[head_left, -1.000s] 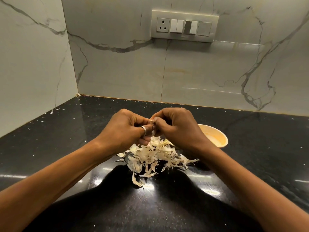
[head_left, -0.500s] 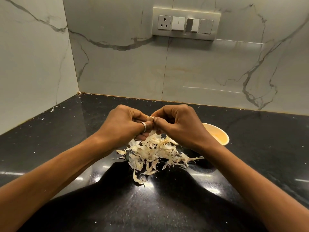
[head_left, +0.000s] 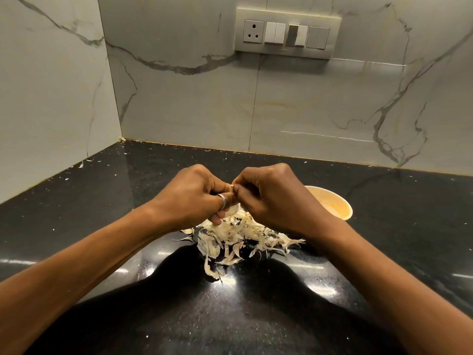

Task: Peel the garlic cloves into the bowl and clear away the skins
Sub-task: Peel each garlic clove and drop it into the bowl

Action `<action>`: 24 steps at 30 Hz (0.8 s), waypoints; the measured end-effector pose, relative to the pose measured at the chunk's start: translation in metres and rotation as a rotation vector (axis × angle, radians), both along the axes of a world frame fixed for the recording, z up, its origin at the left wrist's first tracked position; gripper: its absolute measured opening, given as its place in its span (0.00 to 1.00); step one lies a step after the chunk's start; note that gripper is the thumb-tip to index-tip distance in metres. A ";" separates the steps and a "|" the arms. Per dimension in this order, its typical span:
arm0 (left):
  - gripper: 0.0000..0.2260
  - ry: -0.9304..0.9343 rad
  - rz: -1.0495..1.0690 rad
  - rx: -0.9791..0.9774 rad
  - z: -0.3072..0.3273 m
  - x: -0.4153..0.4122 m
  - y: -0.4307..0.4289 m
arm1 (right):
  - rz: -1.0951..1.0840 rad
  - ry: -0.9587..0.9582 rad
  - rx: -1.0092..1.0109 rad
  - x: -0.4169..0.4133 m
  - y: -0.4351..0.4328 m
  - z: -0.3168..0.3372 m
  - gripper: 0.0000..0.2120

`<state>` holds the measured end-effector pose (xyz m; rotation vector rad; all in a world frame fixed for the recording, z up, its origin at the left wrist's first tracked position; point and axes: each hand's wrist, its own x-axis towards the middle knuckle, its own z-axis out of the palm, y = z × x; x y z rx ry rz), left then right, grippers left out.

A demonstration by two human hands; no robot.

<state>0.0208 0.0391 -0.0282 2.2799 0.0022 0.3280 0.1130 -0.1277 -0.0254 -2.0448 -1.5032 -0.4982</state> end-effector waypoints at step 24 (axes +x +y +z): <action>0.09 -0.061 -0.064 -0.139 0.004 -0.001 -0.006 | 0.032 0.626 0.185 0.009 -0.002 0.002 0.04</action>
